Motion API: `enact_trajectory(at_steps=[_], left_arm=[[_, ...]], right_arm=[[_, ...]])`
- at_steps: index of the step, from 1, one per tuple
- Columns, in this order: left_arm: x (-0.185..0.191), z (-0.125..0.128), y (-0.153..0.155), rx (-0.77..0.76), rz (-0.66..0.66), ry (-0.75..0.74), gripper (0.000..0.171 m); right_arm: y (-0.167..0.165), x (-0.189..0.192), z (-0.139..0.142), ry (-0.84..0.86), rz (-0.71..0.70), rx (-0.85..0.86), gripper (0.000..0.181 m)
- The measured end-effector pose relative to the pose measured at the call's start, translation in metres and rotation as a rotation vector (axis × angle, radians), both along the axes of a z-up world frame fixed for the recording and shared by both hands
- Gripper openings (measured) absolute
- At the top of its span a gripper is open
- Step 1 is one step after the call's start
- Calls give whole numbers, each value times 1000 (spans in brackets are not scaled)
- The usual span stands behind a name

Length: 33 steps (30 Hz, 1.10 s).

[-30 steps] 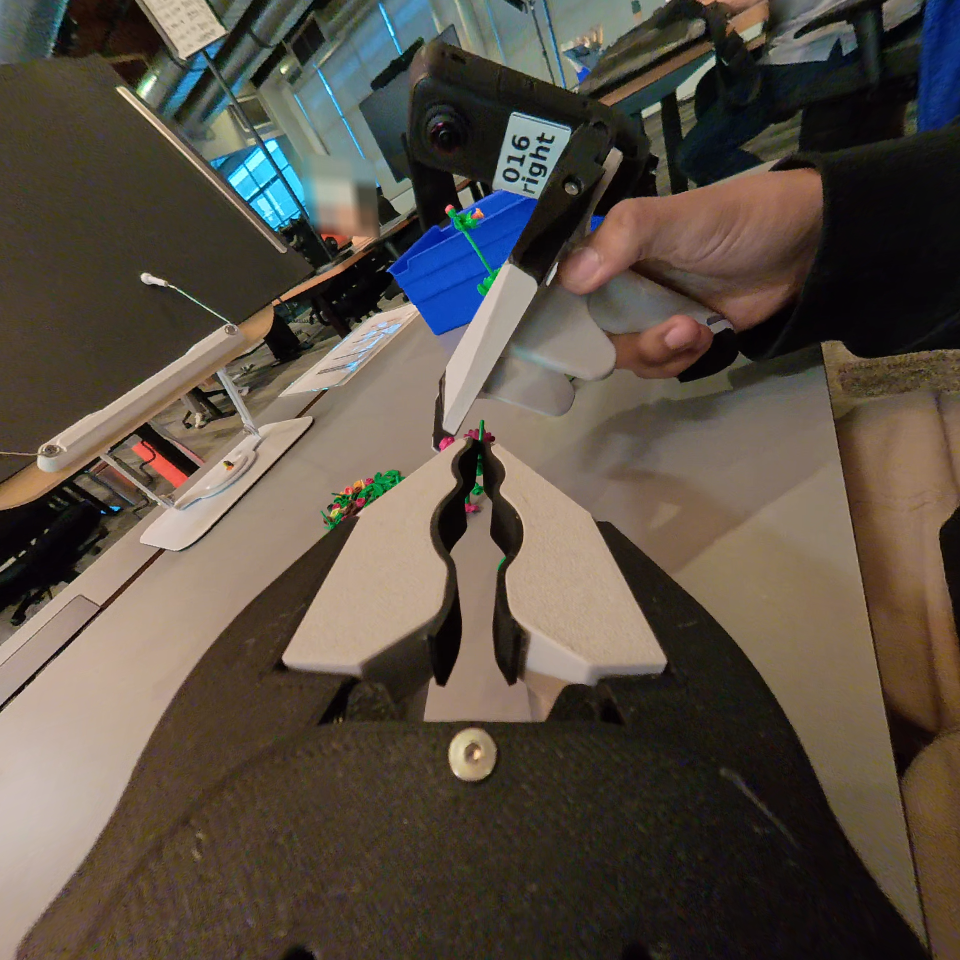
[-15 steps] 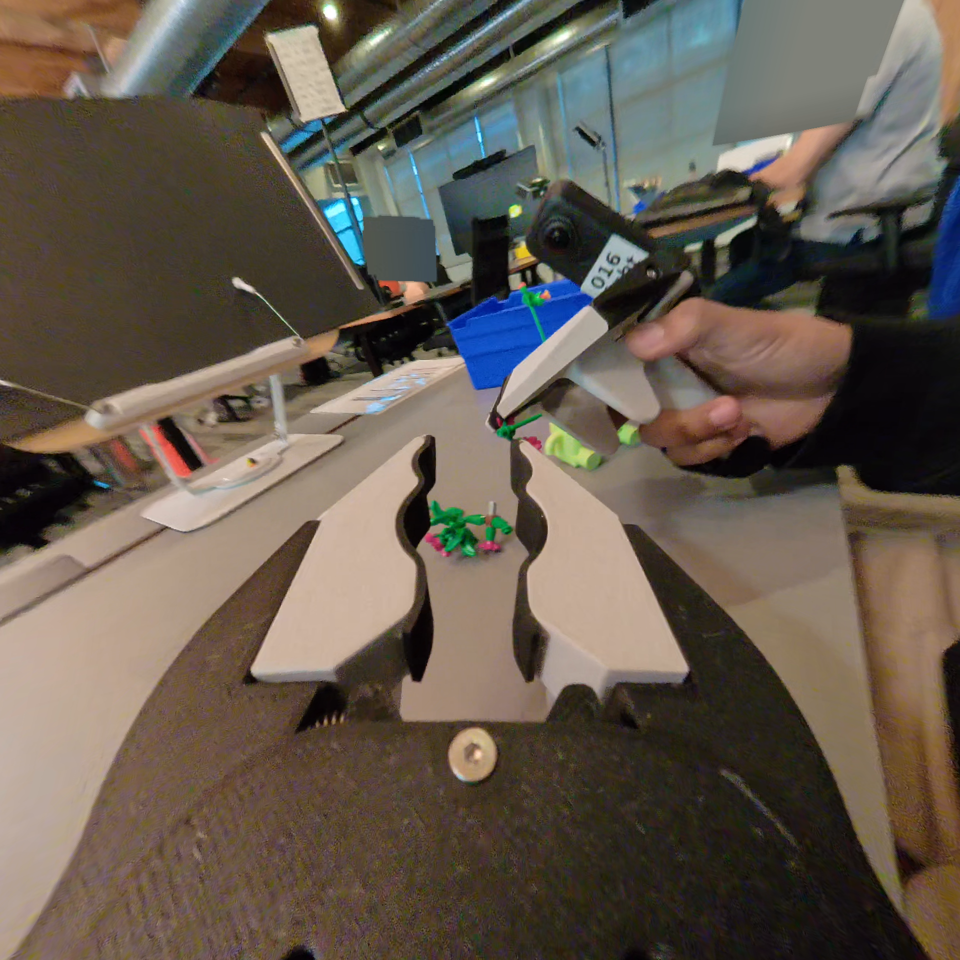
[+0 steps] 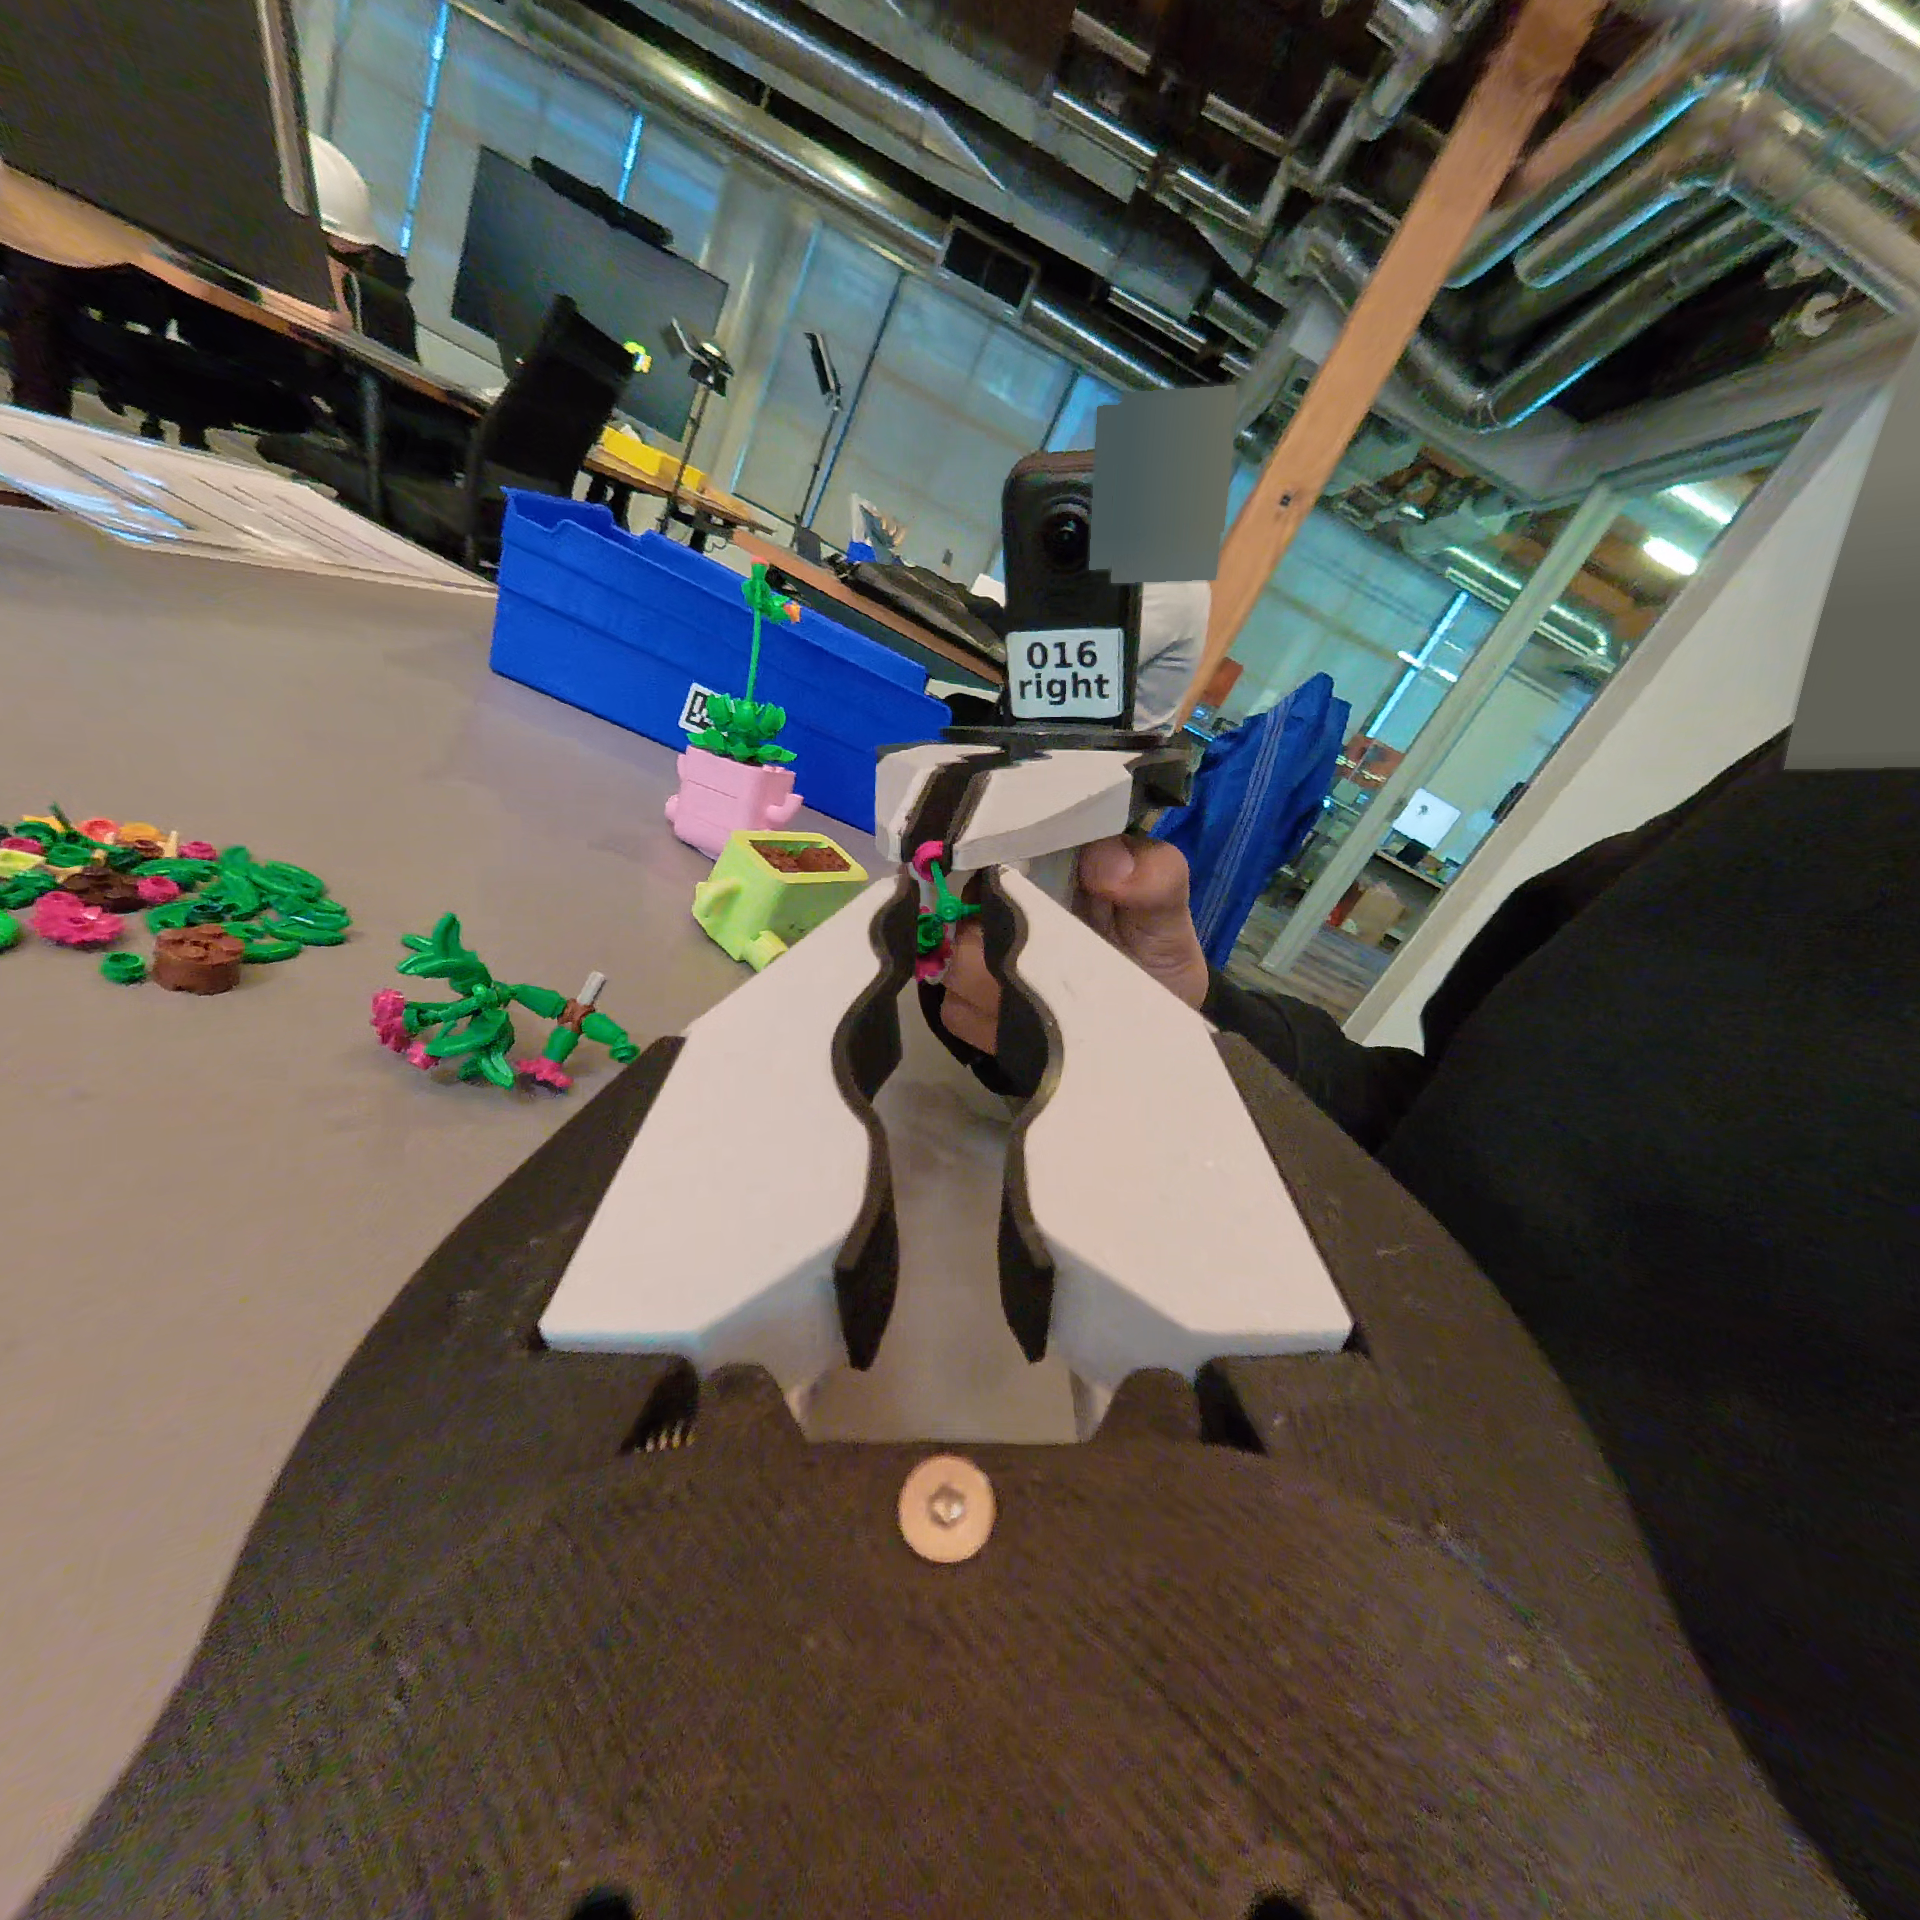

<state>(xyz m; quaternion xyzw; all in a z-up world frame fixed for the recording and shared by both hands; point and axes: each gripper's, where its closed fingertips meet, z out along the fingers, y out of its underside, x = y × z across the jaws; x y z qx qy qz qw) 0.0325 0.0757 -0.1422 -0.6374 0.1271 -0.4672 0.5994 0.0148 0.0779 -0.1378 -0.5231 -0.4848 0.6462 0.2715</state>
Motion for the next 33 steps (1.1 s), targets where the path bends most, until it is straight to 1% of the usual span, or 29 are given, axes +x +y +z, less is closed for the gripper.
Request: enact_trajectory(at_steps=[5,8,11,13,16,19,25,28,30,33], left_arm=[[-2,0,0,-27,-29,-40,3],[-6,1,1,-27,-19,-54,2],[-8,2,2,-23,-8,-43,1],[-8,-1,4,-19,14,-2,0],[-8,-7,6,19,82,130,0],[-8,-9,8,59,136,221,0],[-9,-10,9,82,176,274,1],[-11,-9,9,98,195,288,9],[-14,-9,9,117,212,324,10],[-12,-12,7,144,223,418,8]], right_arm=[[0,2,2,21,21,-42,5],[5,5,11,68,8,-86,14],[6,6,5,39,7,-53,14],[2,5,0,13,11,-14,16],[0,1,-6,-25,2,21,15],[2,0,-10,-47,-16,40,8],[4,0,-11,-57,-25,42,4],[6,0,-11,-52,-38,44,4],[8,1,-11,-55,-46,62,4],[8,2,-15,-74,-54,117,4]])
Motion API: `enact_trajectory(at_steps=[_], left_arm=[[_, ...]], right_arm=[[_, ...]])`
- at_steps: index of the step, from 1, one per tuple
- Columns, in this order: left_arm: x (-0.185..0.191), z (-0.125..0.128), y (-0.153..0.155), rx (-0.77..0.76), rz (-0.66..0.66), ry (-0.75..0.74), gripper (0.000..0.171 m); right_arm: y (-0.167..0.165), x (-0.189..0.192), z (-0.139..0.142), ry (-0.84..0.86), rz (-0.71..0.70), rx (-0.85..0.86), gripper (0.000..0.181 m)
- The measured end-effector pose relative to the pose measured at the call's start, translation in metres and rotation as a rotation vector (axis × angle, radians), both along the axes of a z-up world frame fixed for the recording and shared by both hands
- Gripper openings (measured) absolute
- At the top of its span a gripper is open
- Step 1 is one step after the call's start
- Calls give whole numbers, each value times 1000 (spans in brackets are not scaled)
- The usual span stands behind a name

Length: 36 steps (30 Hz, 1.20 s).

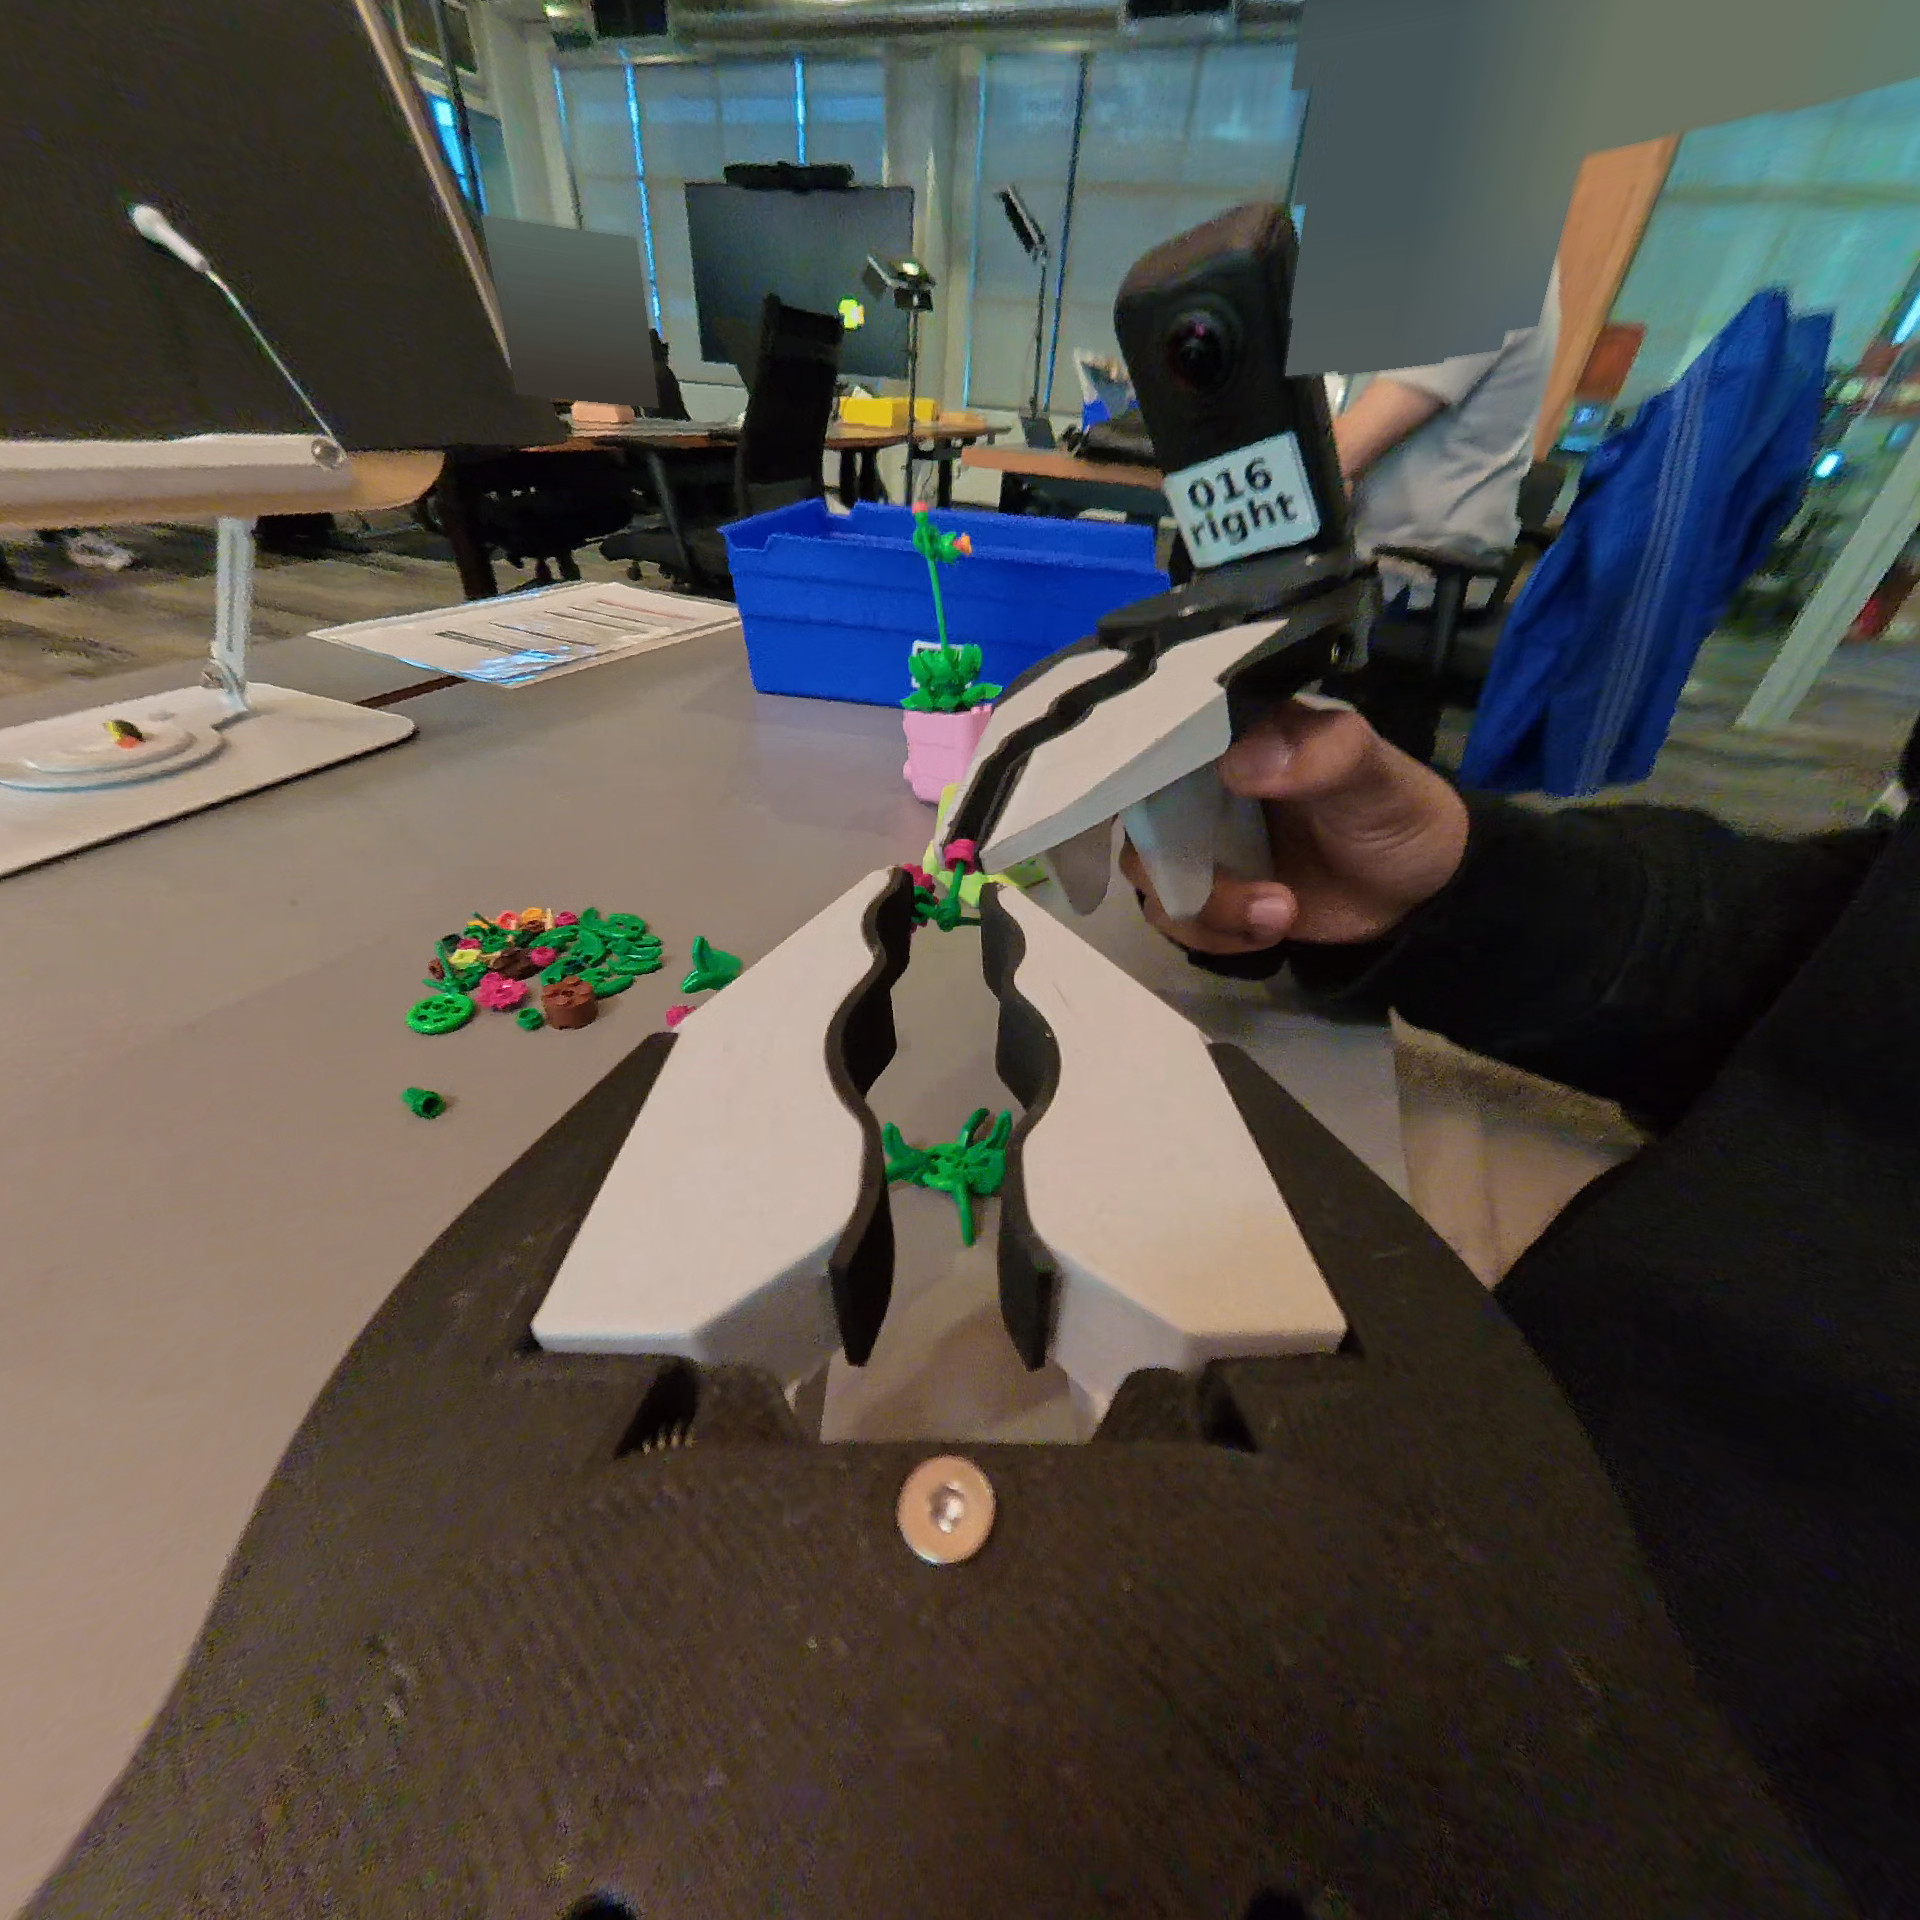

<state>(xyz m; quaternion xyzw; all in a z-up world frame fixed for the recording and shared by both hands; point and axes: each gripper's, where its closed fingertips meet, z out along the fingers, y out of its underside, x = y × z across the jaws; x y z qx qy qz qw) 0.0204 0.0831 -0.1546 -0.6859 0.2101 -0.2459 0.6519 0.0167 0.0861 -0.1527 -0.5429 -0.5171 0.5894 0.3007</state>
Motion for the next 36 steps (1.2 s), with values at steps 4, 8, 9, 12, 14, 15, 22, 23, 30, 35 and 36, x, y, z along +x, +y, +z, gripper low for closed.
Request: enact_trajectory(at_steps=[4,8,9,12,14,15,22,23,30,35,36], left_arm=[[2,-6,-1,26,24,128,2],[4,-13,-1,21,26,198,0],[4,-14,-1,21,23,203,0],[6,-16,-2,14,16,218,1],[6,-17,-2,14,19,229,0],[6,-17,-1,12,20,232,0],[2,-9,2,36,69,216,0],[2,-8,2,43,73,213,0],[3,2,1,119,133,228,0],[2,1,3,138,177,292,0],[2,1,3,140,181,298,0]], right_arm=[[-1,-1,-8,-48,-14,111,4],[-5,-2,-12,-66,-8,169,4],[-6,-2,-11,-64,-4,169,4],[-7,-2,-11,-59,5,164,5],[-7,-2,-12,-63,9,169,5],[-7,-2,-12,-64,8,172,5],[-6,-3,-4,2,5,89,13],[-7,-3,-2,19,13,64,13],[-7,-5,5,60,14,-18,7],[-5,-5,4,50,3,-64,5],[-4,-5,4,45,2,-76,5]])
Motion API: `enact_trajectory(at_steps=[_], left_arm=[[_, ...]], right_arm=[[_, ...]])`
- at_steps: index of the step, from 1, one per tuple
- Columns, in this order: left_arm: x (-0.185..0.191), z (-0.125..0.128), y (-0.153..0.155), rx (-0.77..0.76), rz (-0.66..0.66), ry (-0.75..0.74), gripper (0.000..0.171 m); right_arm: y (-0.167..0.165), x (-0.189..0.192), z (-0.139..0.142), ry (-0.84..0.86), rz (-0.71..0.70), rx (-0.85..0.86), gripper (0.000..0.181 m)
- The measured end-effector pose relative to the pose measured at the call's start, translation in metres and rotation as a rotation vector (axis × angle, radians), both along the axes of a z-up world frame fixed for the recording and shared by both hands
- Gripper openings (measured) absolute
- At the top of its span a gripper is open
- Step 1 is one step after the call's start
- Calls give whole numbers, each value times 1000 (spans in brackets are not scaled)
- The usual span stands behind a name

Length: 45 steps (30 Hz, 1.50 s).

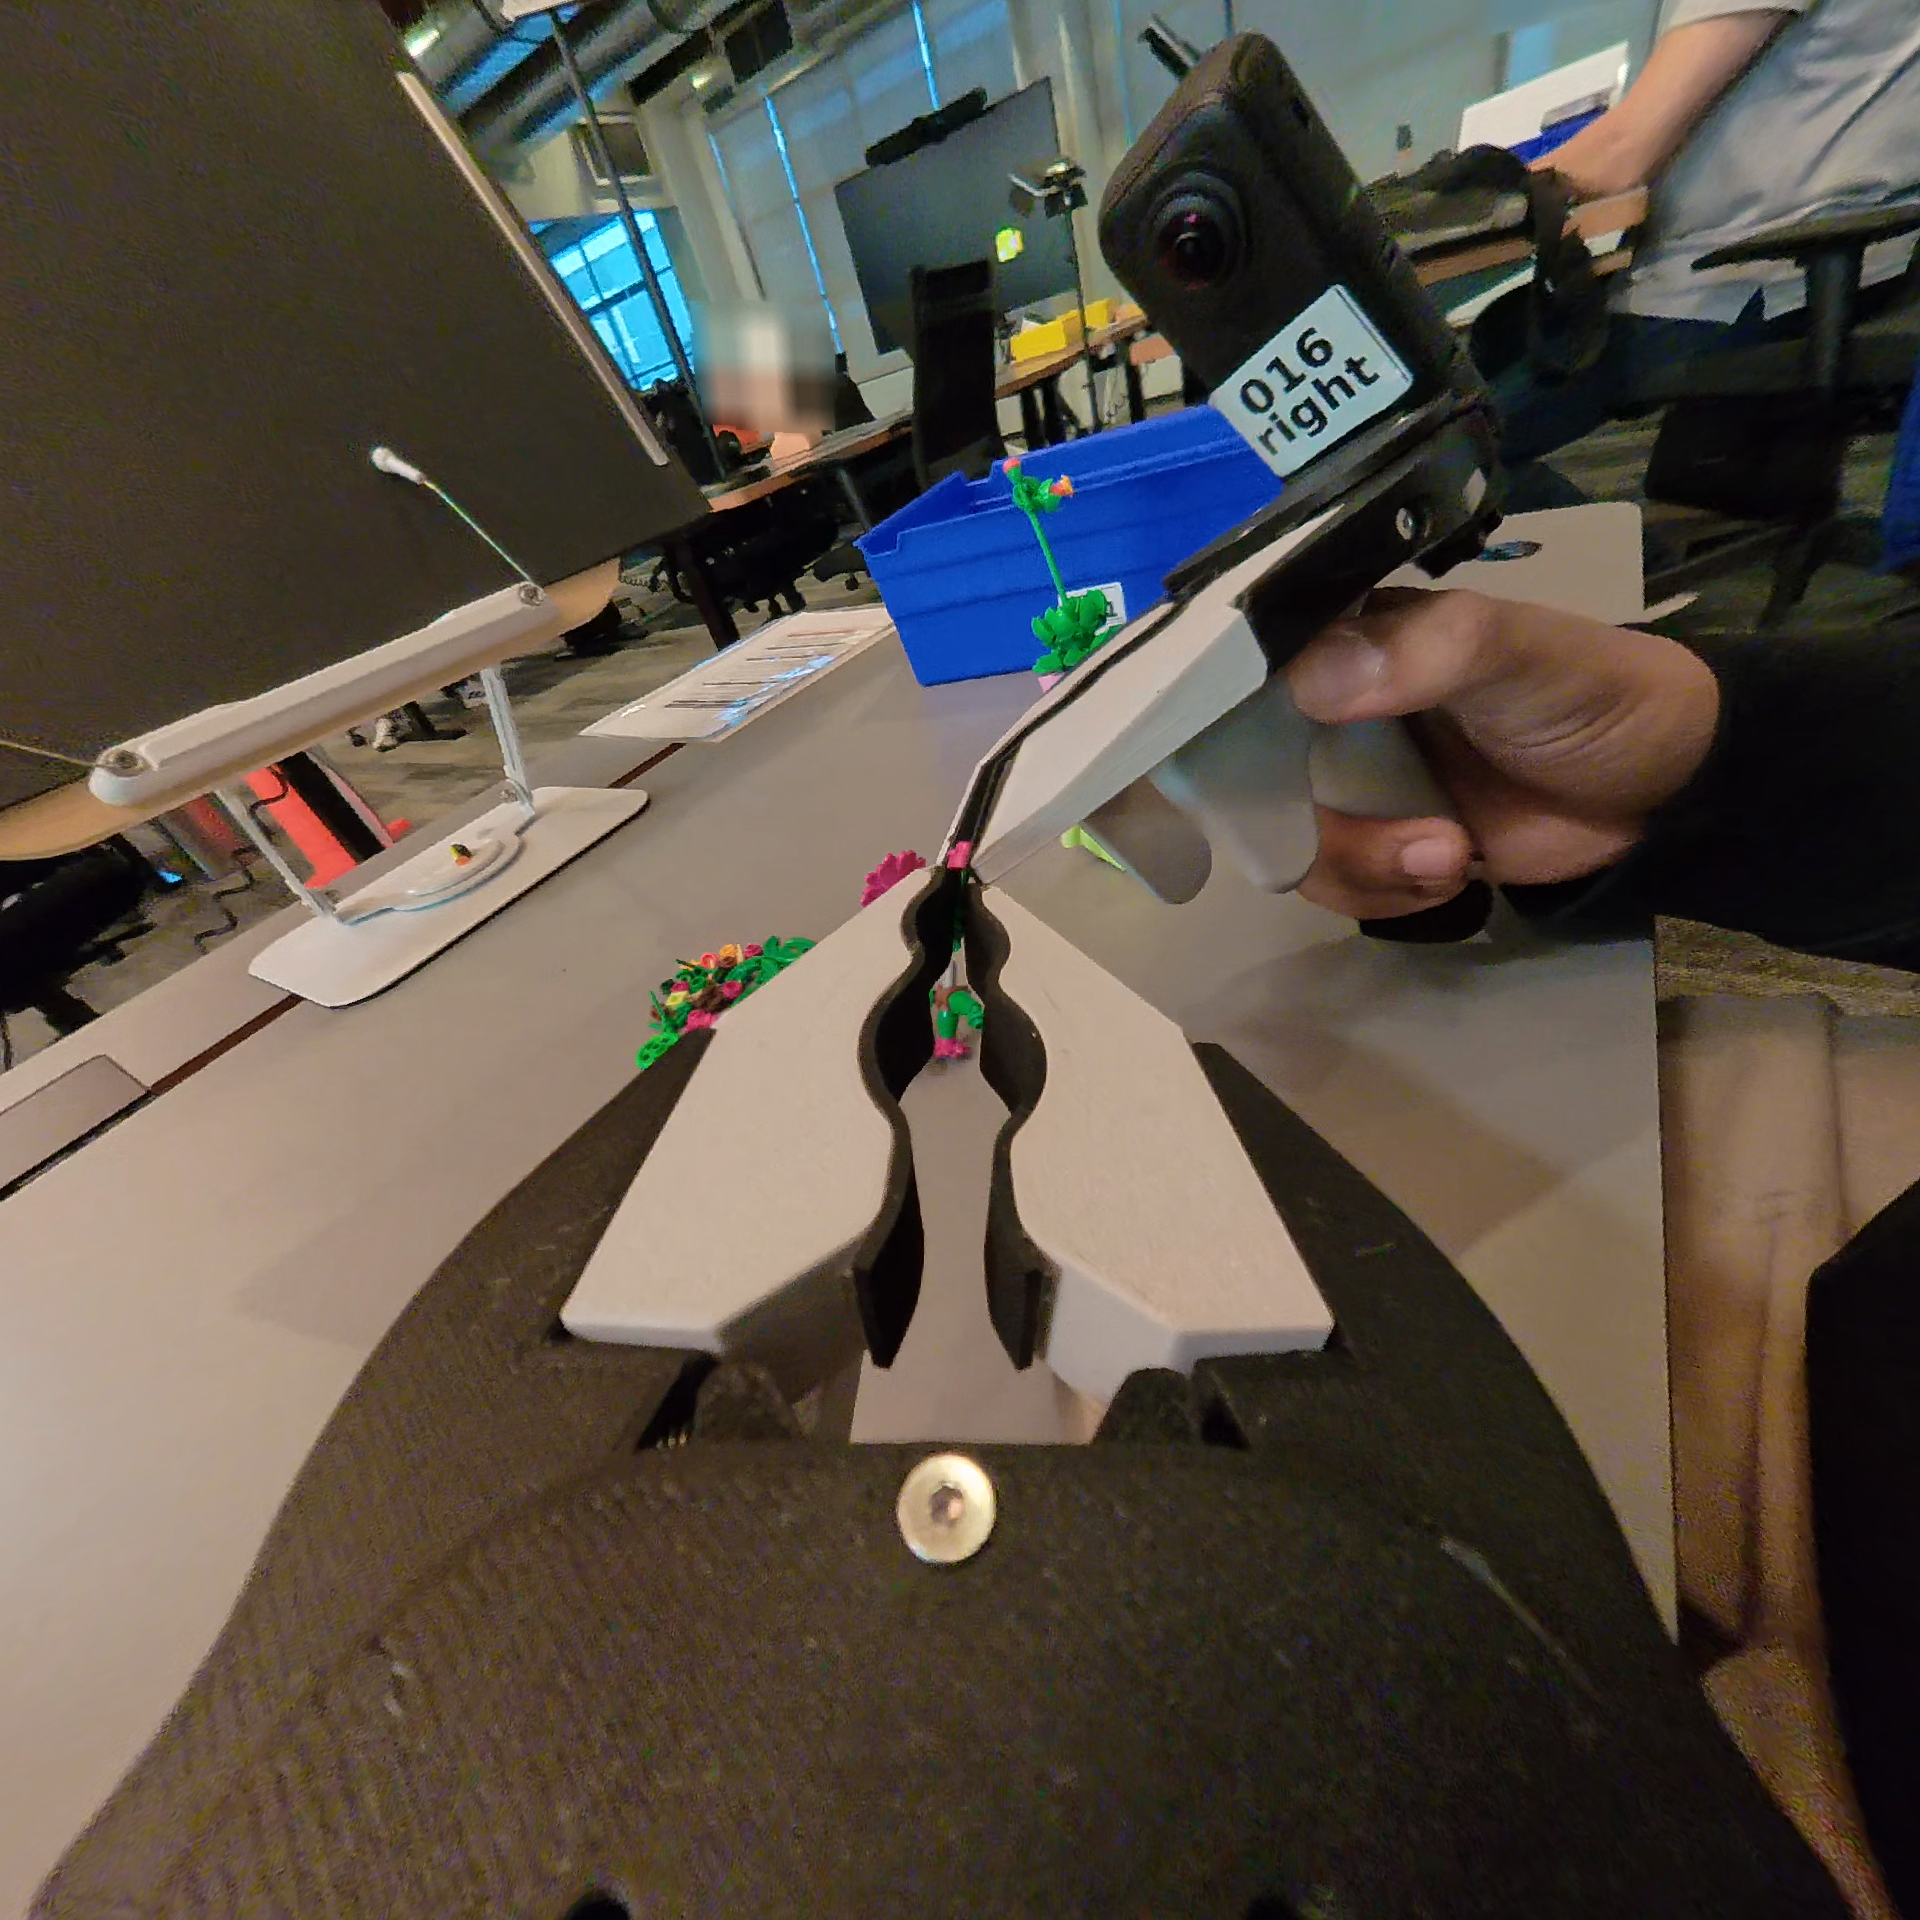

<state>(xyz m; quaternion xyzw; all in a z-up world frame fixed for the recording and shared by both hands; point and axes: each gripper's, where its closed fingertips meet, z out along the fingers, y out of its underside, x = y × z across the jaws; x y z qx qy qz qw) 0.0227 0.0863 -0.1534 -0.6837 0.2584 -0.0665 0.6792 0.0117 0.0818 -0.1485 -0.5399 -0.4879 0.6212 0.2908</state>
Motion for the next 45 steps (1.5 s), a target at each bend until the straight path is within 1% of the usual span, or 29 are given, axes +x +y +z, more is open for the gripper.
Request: enact_trajectory(at_steps=[4,5,7,8,10,11,13,15,18,20,21,23,25,28,32,36,38,40,41,43,45], left_arm=[[0,8,2,-1,10,-40,0],[0,8,2,-15,13,-33,0],[-9,-5,3,-34,48,27,0],[-11,-2,2,-16,51,-10,0],[-11,10,2,-26,24,-131,0],[-11,13,2,-26,17,-161,0],[-12,8,4,-35,20,-157,0],[-14,4,4,-38,22,-151,0],[-15,8,4,-30,17,-176,0],[-17,8,5,-27,21,-176,0],[-19,7,5,-30,23,-175,0],[-22,4,6,-35,27,-184,0],[-25,1,6,-45,24,-204,0],[-28,1,5,-43,23,-226,0],[-32,3,3,-35,23,-251,0],[-31,3,2,-34,18,-249,0],[-29,2,2,-34,13,-234,0],[-25,1,2,-29,3,-204,0],[-24,0,1,-24,1,-183,0],[-19,-2,0,-8,-5,-130,0],[-14,-4,-3,22,-16,-56,0]], right_arm=[[4,1,10,29,-6,-158,3],[11,4,18,76,-44,-201,4],[46,31,53,252,-141,-352,4],[62,45,61,264,-191,-343,4],[77,53,58,131,-331,-117,4],[77,51,57,74,-370,-27,5],[72,37,59,34,-399,60,5],[78,14,42,-57,-428,76,5],[106,-16,-11,-306,-521,65,5],[126,-28,-47,-471,-578,76,5],[136,-32,-61,-533,-601,95,5],[152,-37,-79,-618,-641,133,5],[162,-39,-91,-667,-663,147,5],[166,-42,-96,-675,-659,122,6],[165,-41,-94,-651,-651,96,12],[158,-42,-79,-573,-643,63,13],[145,-43,-66,-509,-604,48,16],[121,-46,-47,-409,-505,14,17],[104,-48,-36,-349,-425,-19,17],[69,-46,-14,-240,-244,-101,24],[44,-34,-3,-177,-118,-175,33]])
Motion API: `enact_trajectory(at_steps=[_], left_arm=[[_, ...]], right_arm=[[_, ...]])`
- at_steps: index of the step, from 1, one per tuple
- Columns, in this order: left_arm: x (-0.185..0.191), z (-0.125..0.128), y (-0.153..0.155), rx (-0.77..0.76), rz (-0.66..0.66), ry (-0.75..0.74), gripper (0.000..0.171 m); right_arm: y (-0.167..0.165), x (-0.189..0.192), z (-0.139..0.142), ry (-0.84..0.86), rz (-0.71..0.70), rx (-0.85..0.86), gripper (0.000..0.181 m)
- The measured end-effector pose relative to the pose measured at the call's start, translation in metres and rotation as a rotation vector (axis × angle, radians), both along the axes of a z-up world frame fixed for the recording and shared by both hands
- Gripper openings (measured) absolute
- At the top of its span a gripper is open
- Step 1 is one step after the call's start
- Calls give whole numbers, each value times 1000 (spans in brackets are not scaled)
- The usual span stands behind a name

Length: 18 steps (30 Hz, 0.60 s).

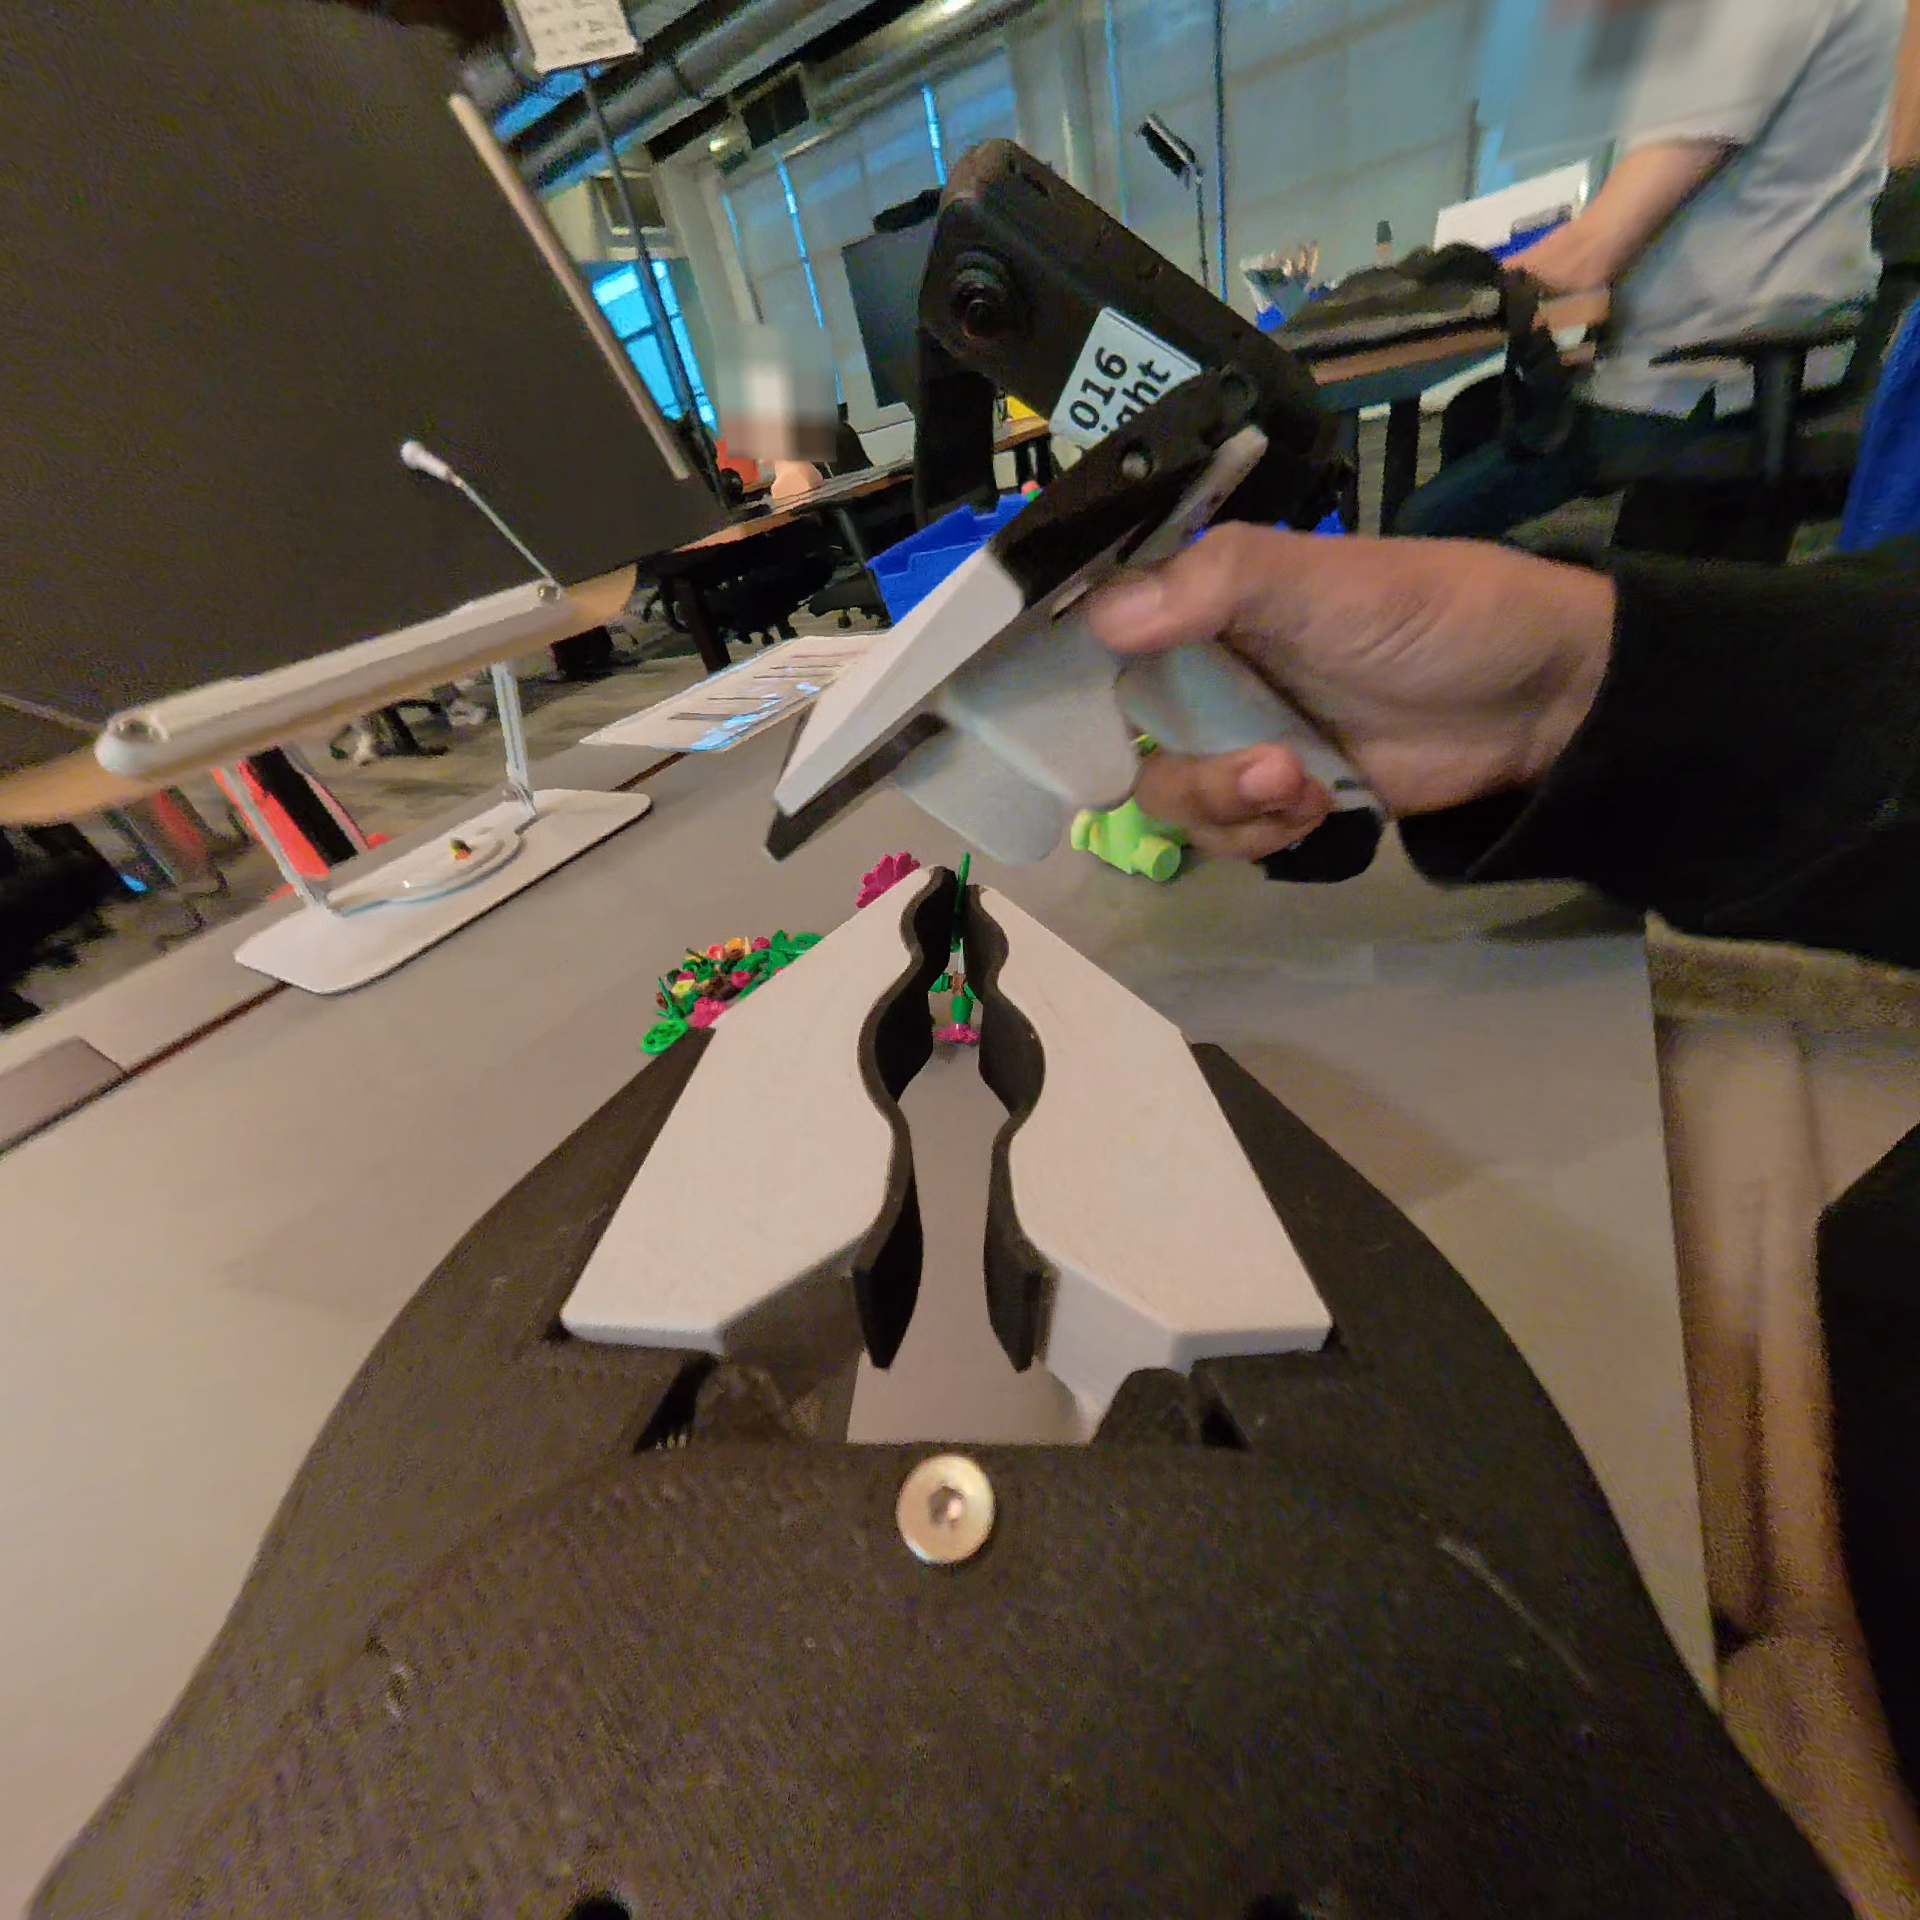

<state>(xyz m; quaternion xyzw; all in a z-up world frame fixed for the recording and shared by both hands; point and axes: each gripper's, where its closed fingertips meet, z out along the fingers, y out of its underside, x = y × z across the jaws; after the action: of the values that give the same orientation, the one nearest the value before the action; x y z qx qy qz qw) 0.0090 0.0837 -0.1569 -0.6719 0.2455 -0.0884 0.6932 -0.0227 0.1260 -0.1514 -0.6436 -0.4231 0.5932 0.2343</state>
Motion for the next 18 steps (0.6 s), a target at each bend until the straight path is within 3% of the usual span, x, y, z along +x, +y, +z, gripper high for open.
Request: enact_trajectory(at_steps=[4,9,18], left_arm=[[7,-6,-1,64,23,154,0],[25,-13,-3,93,-21,255,0],[34,-13,-5,149,-27,307,0]], right_arm=[[-27,25,-6,33,101,-103,51],[-33,37,-12,80,123,-196,47],[-45,42,-12,88,214,-310,12]])
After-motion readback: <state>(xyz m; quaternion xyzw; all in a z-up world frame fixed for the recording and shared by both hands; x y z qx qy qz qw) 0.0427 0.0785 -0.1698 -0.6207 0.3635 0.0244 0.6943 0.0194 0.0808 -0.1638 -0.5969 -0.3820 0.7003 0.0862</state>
